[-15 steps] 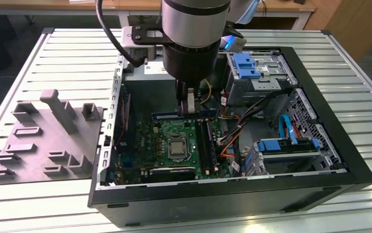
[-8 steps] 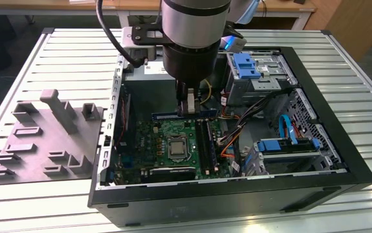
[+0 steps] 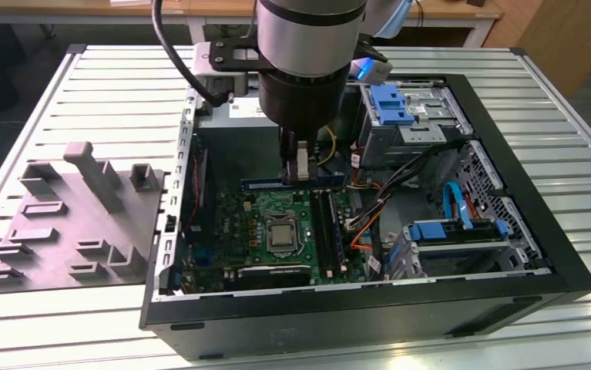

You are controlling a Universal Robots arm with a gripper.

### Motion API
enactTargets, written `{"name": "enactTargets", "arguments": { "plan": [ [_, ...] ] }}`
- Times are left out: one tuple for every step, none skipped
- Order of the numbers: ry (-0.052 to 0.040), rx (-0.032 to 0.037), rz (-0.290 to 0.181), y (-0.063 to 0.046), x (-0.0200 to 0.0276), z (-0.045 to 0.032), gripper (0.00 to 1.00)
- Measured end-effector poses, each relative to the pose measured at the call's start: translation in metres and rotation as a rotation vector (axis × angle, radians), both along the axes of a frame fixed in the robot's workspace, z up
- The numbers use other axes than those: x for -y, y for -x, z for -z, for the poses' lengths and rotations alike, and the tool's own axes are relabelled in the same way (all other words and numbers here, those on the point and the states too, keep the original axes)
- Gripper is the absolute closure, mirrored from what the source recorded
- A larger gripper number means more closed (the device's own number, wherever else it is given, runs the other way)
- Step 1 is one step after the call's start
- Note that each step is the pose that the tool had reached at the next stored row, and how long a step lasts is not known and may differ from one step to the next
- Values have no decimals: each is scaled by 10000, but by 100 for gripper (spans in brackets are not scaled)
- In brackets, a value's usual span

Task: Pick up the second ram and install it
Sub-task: 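Insert the second ram into the second slot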

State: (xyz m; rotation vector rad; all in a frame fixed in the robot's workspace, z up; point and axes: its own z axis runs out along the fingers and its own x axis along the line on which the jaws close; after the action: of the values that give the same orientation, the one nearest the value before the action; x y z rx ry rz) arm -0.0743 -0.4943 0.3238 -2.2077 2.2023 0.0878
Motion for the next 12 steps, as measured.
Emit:
{"name": "enactTargets", "arguments": {
  "plan": [
    [-1, 0, 163, 0, 0, 2, 89],
    [0, 0, 333, 0, 0, 3, 89],
    [1, 0, 507, 0, 0, 5, 89],
    [0, 0, 679, 0, 0, 6, 89],
    [-1, 1, 852, 0, -1, 7, 89],
    [-1, 1, 1018, 0, -1, 8, 89],
    [-1, 1, 1193, 0, 0, 8, 89],
    [0, 0, 1373, 0, 0, 8, 89],
    [-1, 1, 1553, 0, 0, 9, 89],
    [-1, 0, 1738, 0, 0, 9, 89],
    [0, 0, 1917, 0, 0, 10, 89],
    [0, 0, 2099, 0, 0, 10, 89]
  ]
}}
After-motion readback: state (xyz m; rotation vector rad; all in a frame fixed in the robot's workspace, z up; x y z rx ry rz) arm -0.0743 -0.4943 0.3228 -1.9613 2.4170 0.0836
